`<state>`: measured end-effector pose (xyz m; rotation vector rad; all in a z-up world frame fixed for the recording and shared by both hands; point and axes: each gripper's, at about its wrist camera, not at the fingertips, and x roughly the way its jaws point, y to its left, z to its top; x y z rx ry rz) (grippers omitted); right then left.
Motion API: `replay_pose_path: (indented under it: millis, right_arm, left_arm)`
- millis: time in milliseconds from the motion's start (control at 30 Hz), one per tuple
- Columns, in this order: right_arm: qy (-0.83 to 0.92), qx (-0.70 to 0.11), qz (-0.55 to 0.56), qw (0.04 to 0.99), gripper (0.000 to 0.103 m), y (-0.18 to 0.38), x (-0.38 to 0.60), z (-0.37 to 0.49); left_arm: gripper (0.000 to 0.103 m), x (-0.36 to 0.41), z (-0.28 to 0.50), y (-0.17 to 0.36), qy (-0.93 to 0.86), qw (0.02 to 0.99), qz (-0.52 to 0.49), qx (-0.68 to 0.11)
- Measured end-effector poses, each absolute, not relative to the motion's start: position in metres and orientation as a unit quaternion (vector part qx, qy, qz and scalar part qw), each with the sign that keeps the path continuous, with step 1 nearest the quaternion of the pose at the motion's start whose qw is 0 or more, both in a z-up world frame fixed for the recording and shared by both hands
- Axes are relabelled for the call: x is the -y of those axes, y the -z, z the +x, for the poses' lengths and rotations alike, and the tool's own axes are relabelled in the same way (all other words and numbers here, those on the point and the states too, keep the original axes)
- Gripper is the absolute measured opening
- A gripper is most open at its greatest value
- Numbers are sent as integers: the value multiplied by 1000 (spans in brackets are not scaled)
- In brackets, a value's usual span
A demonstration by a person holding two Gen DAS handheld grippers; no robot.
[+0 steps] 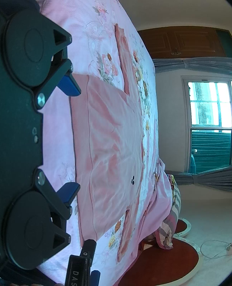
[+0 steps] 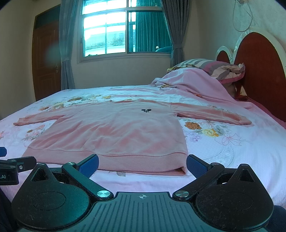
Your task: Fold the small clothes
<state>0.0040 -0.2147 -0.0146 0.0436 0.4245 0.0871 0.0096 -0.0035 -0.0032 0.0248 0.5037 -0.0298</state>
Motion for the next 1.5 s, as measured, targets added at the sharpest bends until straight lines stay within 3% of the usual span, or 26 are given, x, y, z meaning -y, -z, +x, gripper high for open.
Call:
replay_pose_path:
  millis: [1333,1500]
  right_arm:
    - [-42,-210,25,977,103,16,216,4]
    - [-43,-209,22,977,103,17,216,4]
  left_arm:
    - [101,7,10,5,24,968,14,-250]
    - [101,-1,16,6,44,957,-27,-284]
